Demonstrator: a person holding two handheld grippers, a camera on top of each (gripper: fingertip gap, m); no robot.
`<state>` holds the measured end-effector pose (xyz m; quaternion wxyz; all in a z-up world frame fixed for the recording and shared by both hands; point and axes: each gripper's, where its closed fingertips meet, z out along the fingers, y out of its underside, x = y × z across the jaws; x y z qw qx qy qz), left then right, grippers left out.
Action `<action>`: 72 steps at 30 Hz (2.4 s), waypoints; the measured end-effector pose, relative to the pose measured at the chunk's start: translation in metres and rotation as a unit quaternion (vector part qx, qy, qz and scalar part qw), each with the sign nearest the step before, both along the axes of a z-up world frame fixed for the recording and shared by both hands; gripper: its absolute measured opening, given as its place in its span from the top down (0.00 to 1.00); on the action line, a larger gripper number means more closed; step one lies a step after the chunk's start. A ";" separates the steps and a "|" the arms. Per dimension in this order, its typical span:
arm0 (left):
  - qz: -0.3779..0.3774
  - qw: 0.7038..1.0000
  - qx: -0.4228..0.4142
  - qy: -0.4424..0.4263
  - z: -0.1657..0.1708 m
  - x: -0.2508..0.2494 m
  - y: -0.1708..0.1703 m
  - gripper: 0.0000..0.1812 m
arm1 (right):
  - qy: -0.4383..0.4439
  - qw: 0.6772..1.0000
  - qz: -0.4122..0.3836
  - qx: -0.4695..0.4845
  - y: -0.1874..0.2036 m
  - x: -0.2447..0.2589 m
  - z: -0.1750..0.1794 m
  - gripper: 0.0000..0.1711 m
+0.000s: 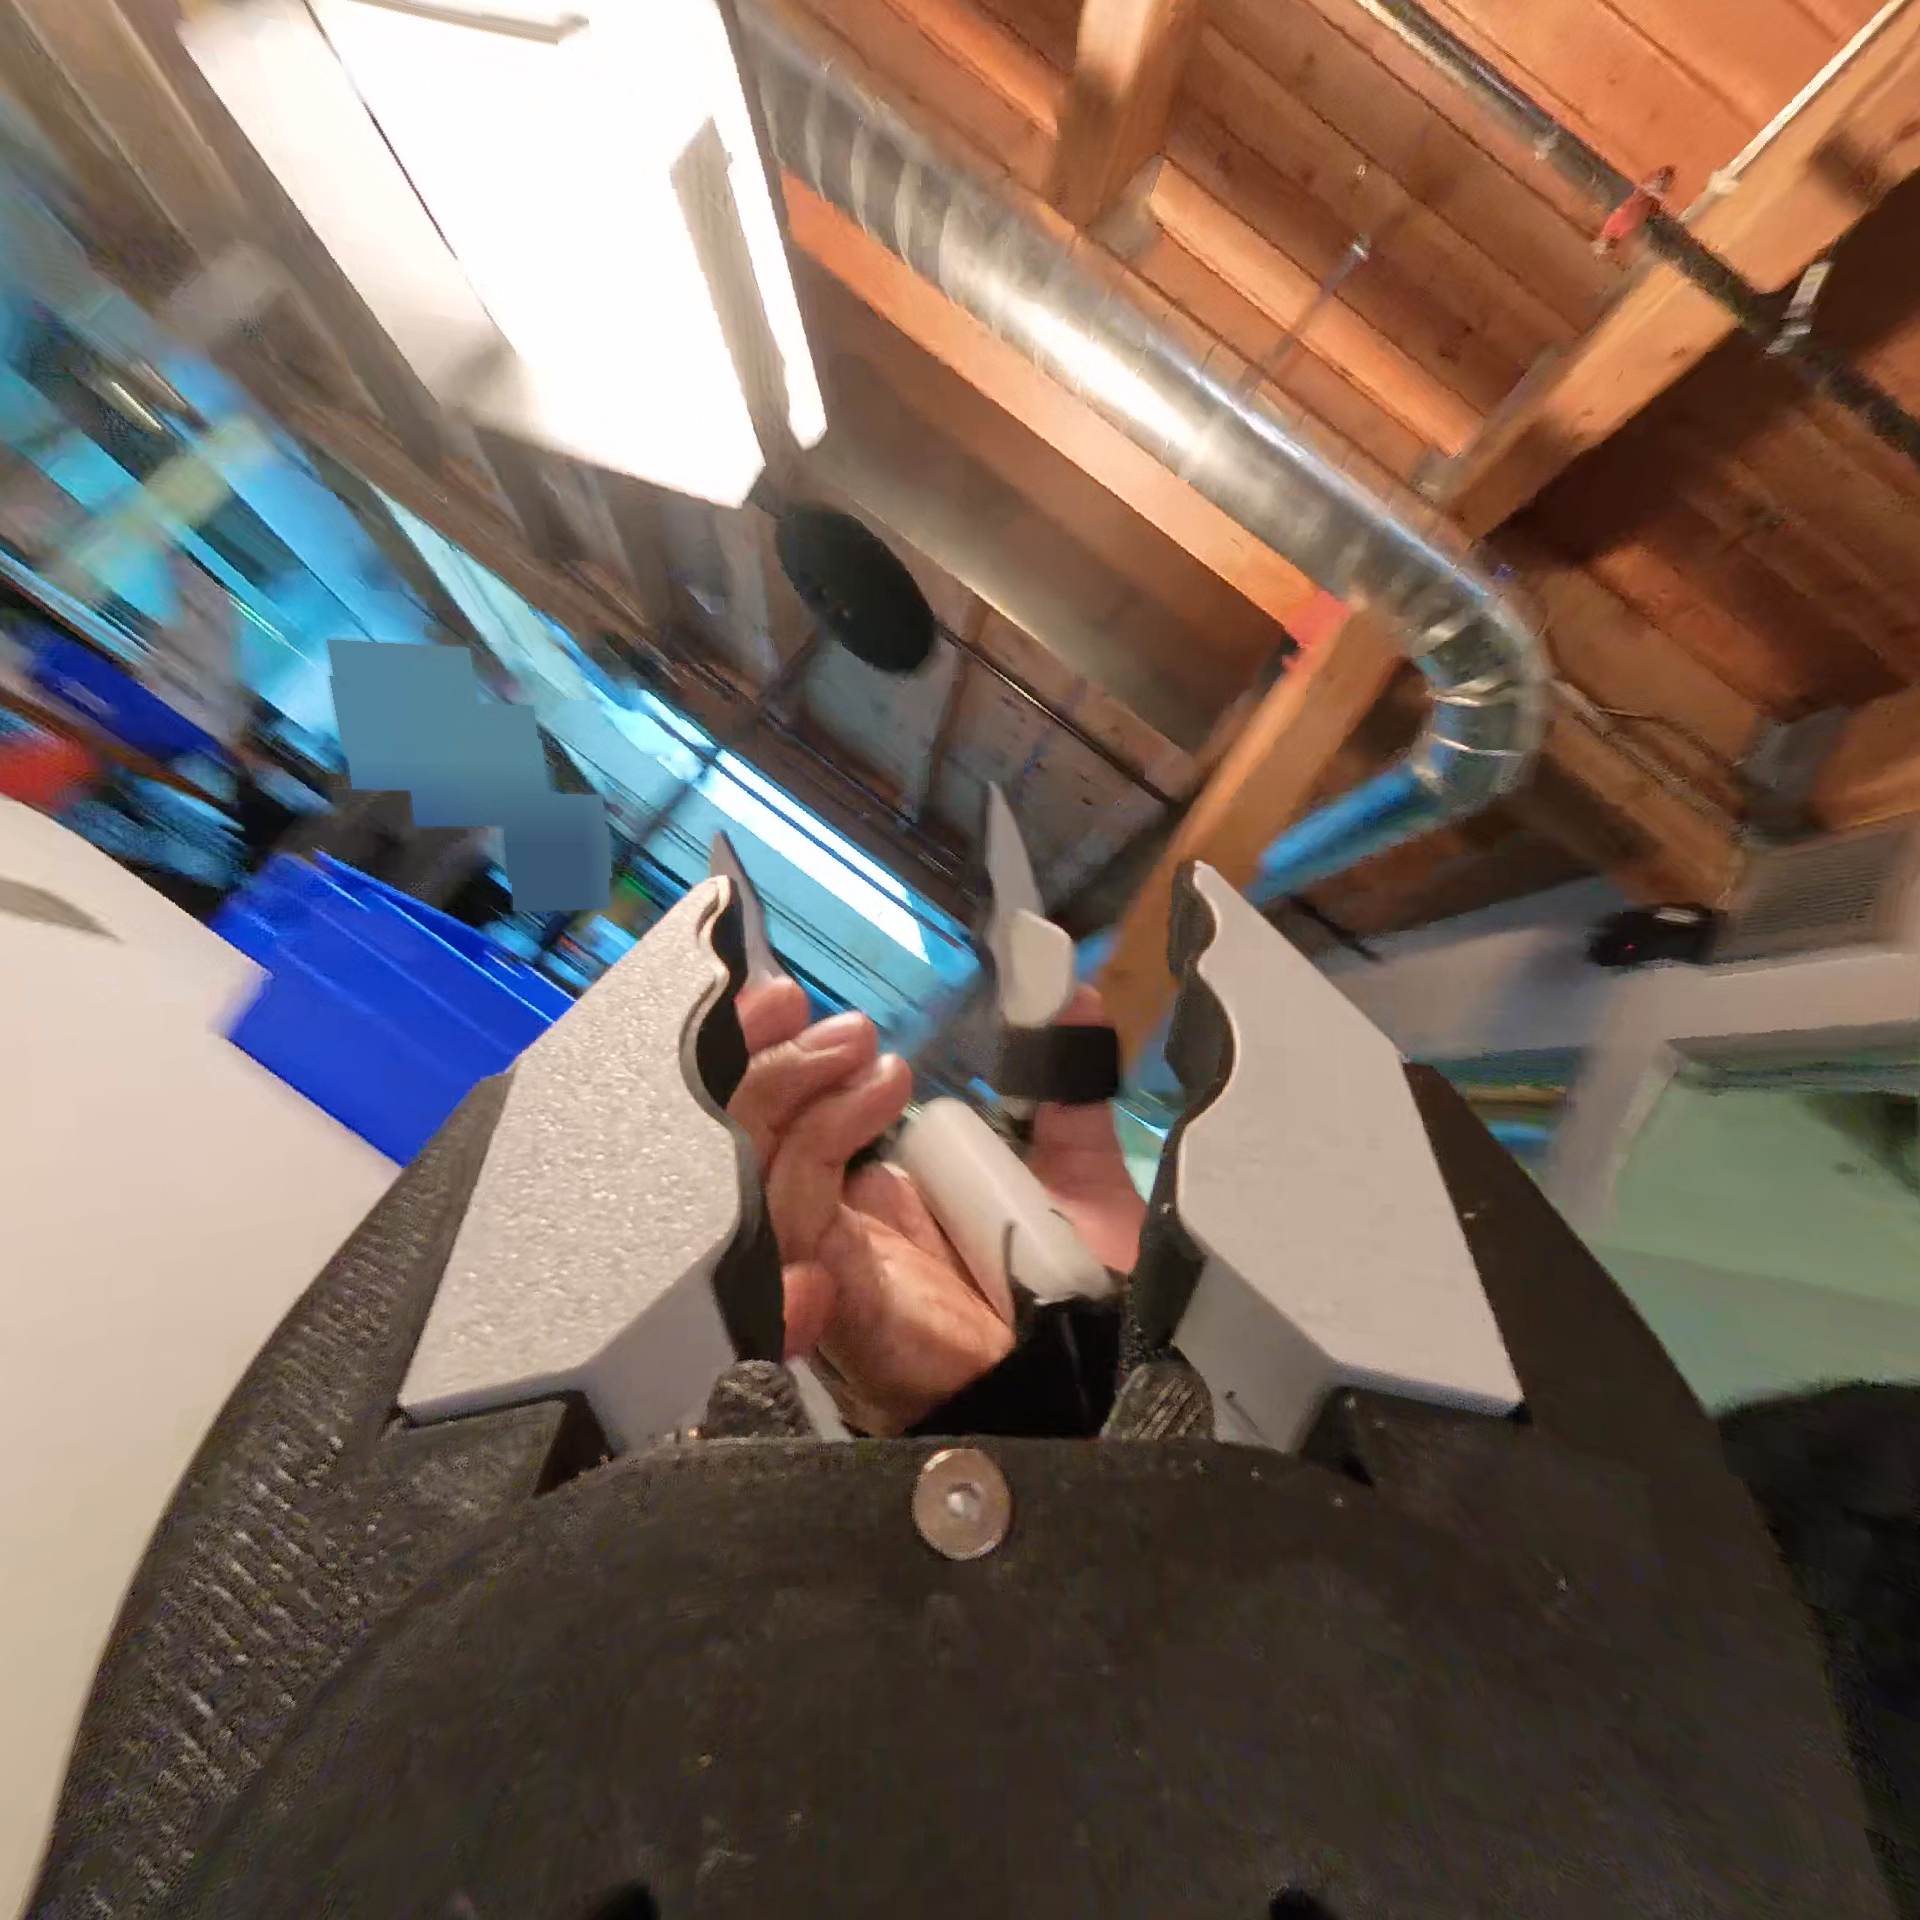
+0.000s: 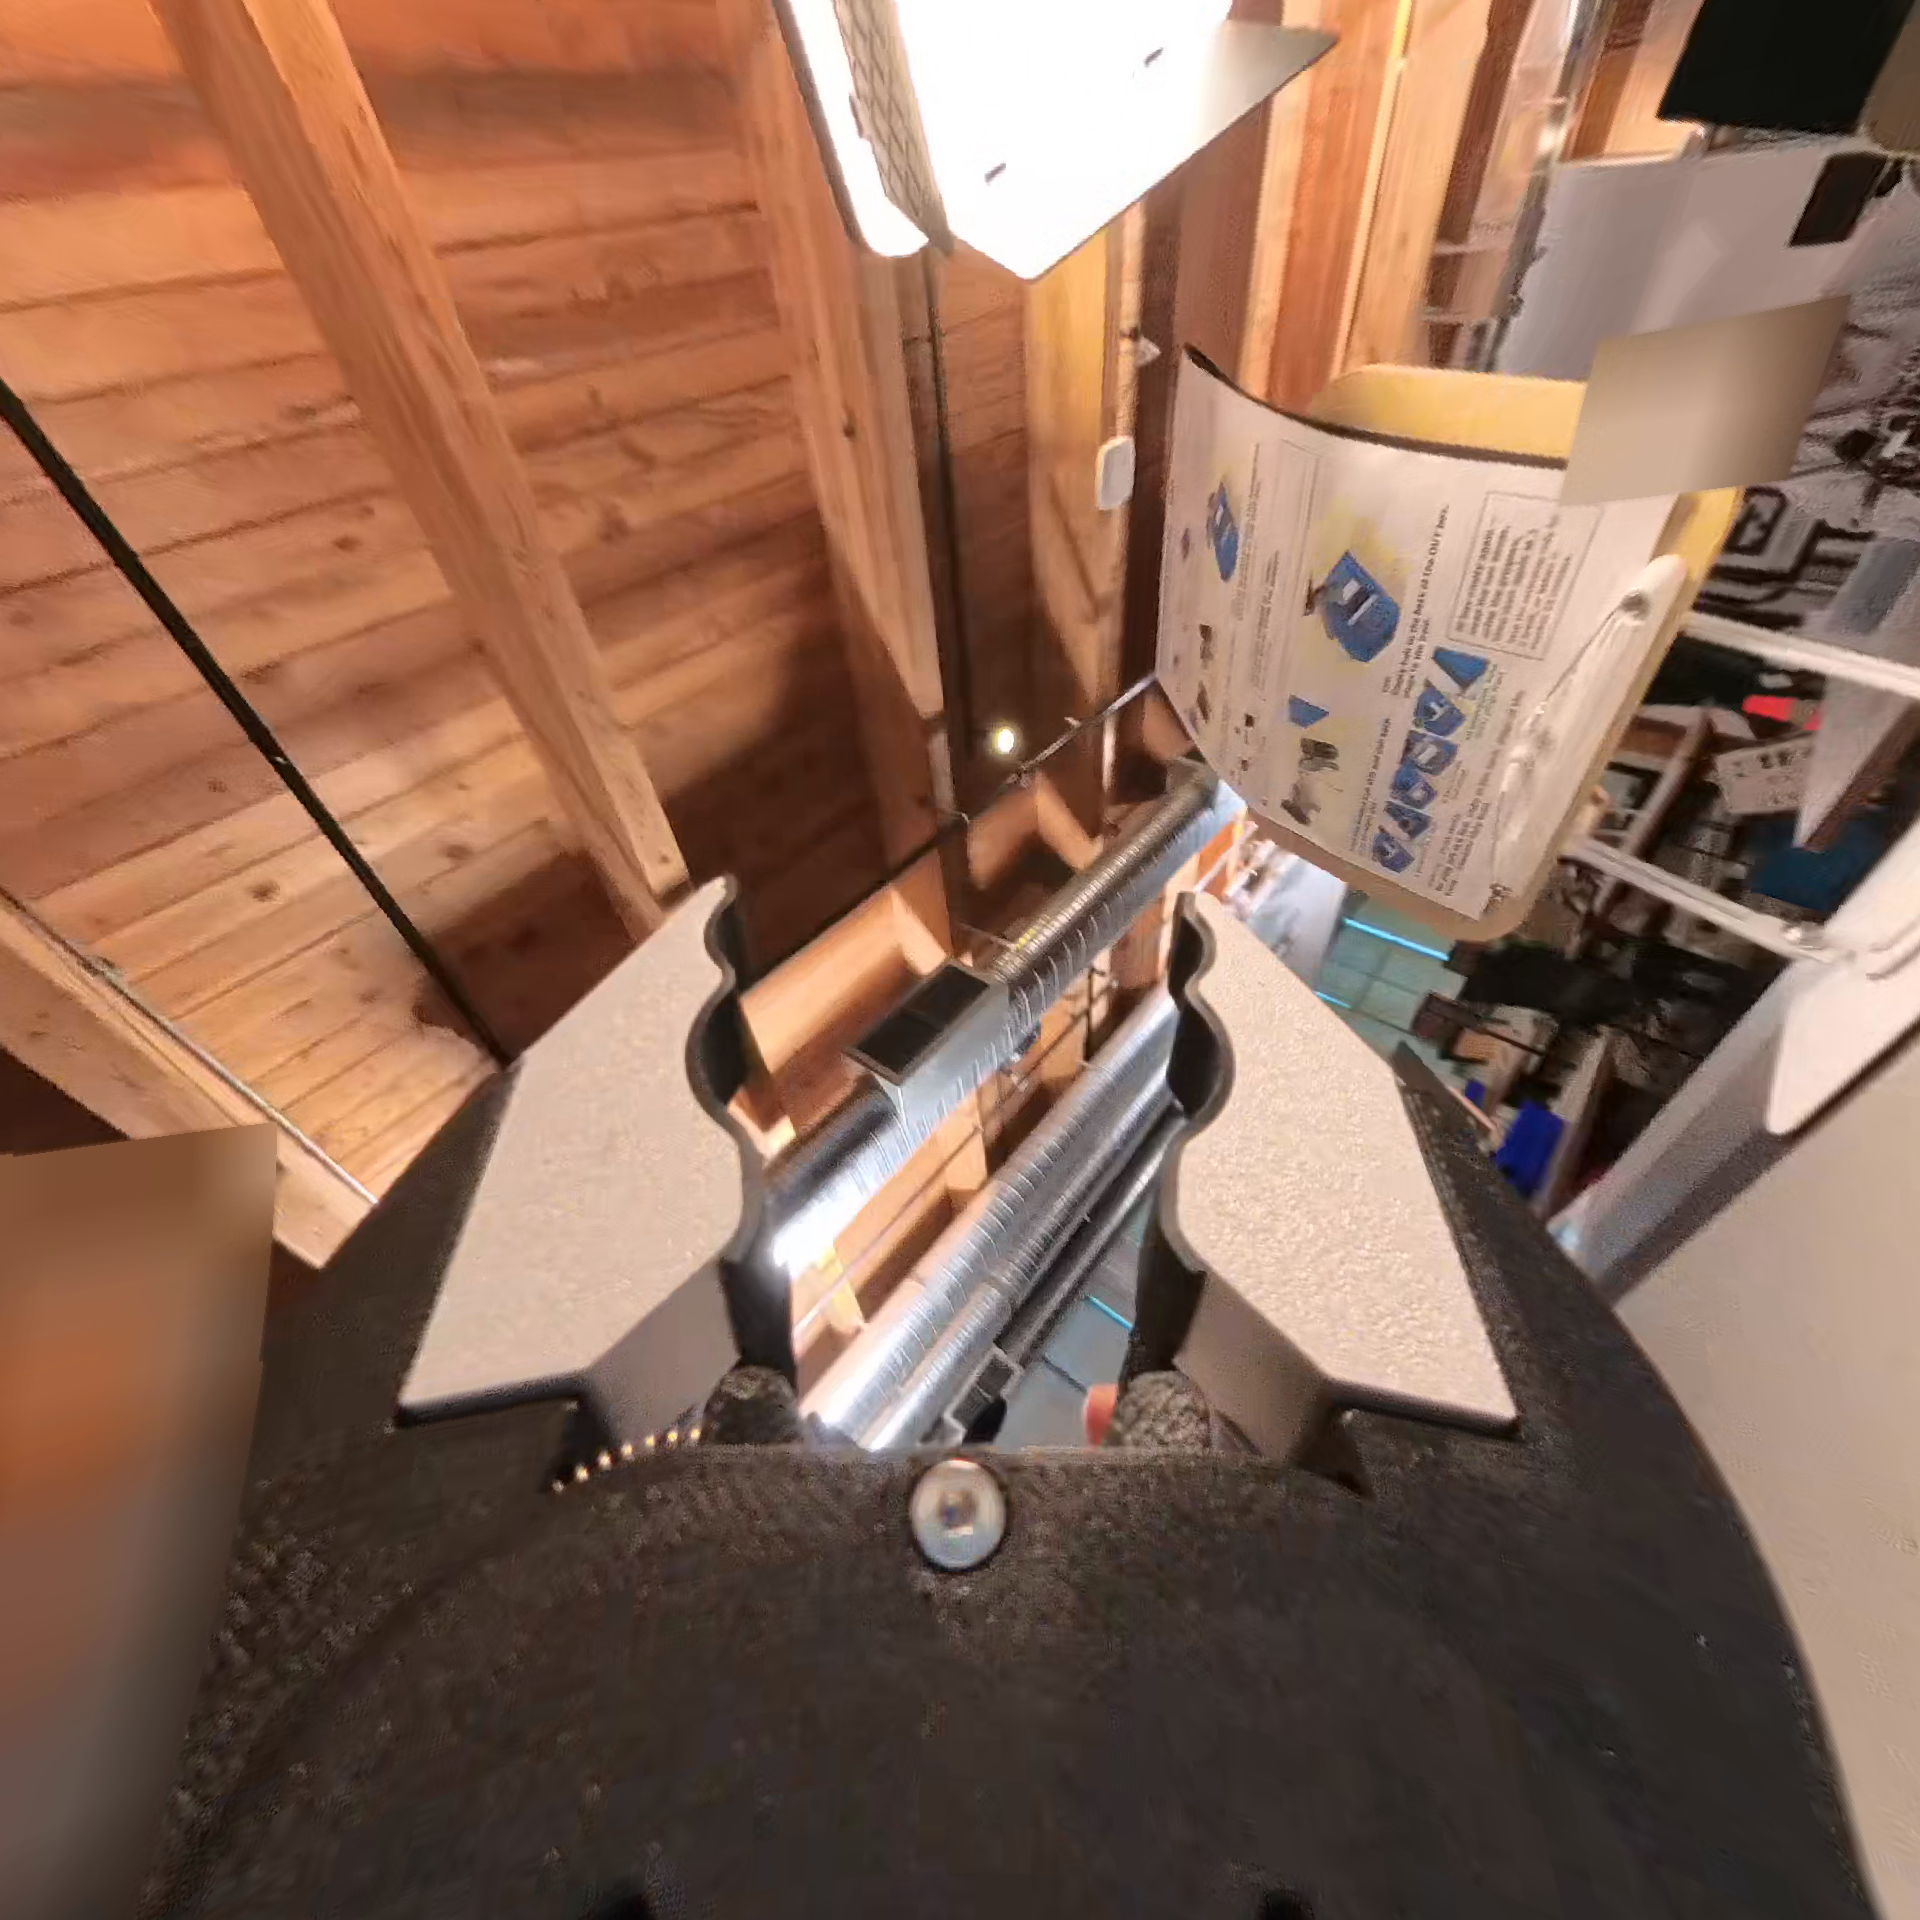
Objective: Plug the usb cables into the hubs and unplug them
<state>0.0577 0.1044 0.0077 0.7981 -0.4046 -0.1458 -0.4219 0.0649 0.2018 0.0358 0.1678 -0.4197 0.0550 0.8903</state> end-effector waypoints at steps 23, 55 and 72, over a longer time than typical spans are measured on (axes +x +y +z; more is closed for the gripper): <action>0.021 0.999 0.040 -0.012 0.006 0.032 -0.025 0.54 | 0.056 0.986 -0.048 0.148 -0.052 0.017 0.045 0.67; 0.490 0.547 -0.615 0.289 -0.084 -0.210 -0.349 0.71 | -0.632 0.565 -0.254 0.466 0.196 0.126 -0.149 0.62; 0.513 0.485 -0.672 0.225 -0.127 -0.285 -0.458 0.86 | -0.642 0.554 -0.226 0.479 0.201 0.102 -0.155 0.98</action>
